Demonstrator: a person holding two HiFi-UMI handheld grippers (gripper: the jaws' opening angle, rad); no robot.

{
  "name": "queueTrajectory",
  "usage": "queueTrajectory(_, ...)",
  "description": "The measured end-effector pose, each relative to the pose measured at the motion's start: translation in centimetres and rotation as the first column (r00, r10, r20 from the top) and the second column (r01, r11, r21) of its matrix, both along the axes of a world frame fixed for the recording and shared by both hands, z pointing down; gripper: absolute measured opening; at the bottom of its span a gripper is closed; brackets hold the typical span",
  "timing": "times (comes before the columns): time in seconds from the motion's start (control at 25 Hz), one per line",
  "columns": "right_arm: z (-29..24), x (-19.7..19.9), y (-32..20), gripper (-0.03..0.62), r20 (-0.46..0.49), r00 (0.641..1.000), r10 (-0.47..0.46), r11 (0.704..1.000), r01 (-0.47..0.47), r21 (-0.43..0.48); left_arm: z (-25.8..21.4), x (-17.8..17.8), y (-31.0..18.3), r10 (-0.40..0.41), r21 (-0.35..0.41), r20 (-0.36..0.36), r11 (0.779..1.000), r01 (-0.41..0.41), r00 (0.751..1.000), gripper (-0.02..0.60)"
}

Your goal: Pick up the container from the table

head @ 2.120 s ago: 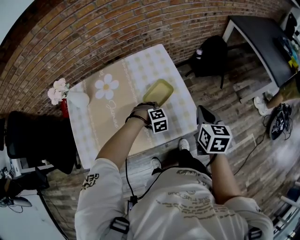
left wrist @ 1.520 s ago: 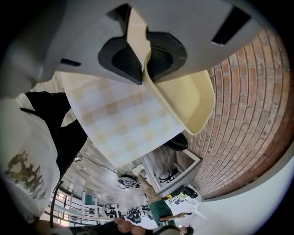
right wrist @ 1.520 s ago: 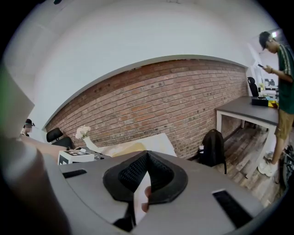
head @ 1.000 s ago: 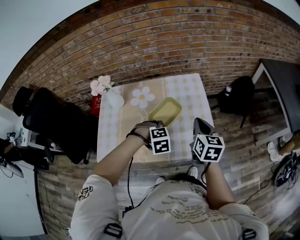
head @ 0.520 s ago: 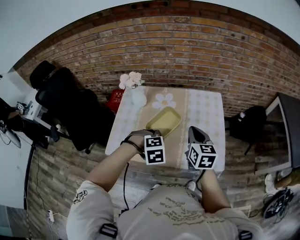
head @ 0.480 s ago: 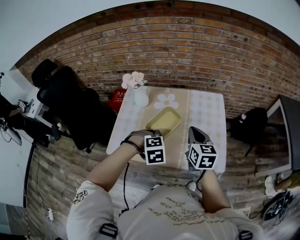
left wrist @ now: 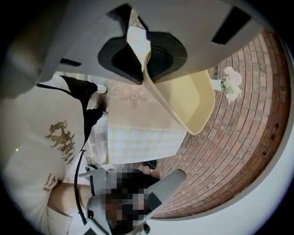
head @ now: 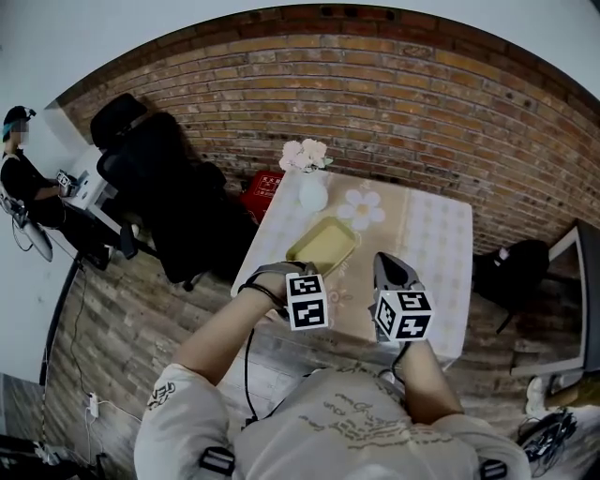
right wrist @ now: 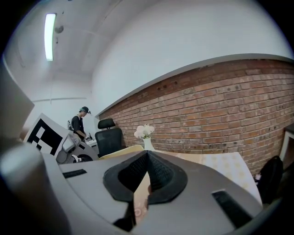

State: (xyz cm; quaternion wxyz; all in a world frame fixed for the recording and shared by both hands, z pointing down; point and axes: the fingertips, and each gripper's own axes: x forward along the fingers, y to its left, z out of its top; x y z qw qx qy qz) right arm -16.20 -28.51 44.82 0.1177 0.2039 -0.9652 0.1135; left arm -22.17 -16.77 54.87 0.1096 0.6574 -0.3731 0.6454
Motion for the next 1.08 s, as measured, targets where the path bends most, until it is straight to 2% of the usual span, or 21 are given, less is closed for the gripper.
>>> queueTrajectory(0.28,0.0,-1.1,1.3,-0.009,0.006,1.000,-0.019,1.000,0.019,0.000,0.7,-0.8,1.5,-0.005,-0.016,0.010,1.000,0.006,1.000,0.043)
queueTrajectory(1.08,0.3,-0.9,1.8,-0.009,-0.005,0.998,0.065,0.998,-0.065,0.016,2.2,-1.4,2.1,0.070,-0.037,0.028,0.997,-0.069,0.997,0.043)
